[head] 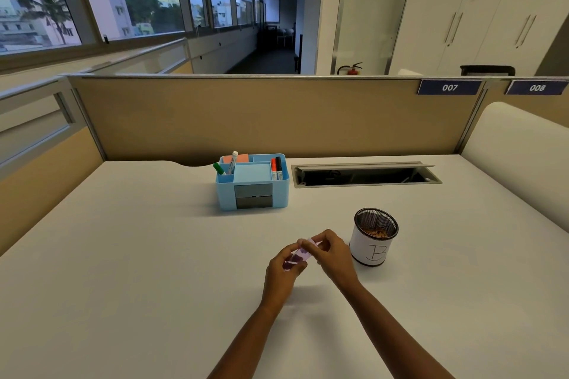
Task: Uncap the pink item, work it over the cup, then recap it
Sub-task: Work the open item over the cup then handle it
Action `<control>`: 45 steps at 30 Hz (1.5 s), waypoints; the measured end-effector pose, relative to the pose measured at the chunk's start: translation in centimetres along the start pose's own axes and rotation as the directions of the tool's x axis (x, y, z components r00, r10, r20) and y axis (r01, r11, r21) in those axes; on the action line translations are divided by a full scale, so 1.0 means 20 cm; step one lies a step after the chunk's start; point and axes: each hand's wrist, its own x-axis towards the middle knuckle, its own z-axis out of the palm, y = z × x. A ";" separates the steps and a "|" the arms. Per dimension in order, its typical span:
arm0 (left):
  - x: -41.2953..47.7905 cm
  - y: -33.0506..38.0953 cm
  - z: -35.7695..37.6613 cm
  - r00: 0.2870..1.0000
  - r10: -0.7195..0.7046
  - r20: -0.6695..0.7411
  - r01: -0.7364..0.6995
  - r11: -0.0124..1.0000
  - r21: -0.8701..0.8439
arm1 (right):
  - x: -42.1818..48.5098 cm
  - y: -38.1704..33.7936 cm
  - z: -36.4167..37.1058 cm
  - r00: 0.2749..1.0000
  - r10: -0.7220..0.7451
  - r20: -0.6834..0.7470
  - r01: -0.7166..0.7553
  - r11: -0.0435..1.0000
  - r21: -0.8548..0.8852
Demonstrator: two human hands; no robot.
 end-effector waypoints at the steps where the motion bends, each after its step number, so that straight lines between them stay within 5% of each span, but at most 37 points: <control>1: 0.00 0.00 0.00 1.000 -0.001 0.005 0.001 1.000 0.005 | 0.00 0.00 0.00 1.000 0.011 -0.015 -0.012 1.000 -0.022; 14: 0.01 0.02 -0.03 1.000 -0.011 -0.001 0.011 1.000 -0.017 | -0.04 -0.04 -0.03 0.972 -0.090 0.219 0.117 0.987 -0.114; 25: 0.00 0.02 0.00 1.000 0.025 0.008 -0.025 1.000 0.018 | -0.01 -0.01 -0.06 0.987 0.002 0.159 0.054 0.936 -0.349; 30: 0.01 0.02 0.00 1.000 -0.001 0.025 0.002 1.000 -0.025 | -0.04 -0.01 -0.05 0.980 -0.080 0.181 0.107 0.984 -0.144; 34: 0.02 0.01 -0.01 1.000 -0.009 0.029 0.010 1.000 -0.026 | -0.05 -0.01 -0.08 0.958 -0.192 0.215 0.230 0.959 -0.169; 39: 0.00 0.00 0.01 0.998 0.021 0.056 -0.021 1.000 -0.011 | -0.03 -0.01 -0.10 0.974 -0.214 0.077 0.224 0.961 -0.164; 45: 0.01 -0.01 0.01 0.999 -0.024 0.044 0.027 0.998 -0.065 | -0.05 -0.01 -0.08 0.976 -0.198 0.091 0.208 0.970 -0.122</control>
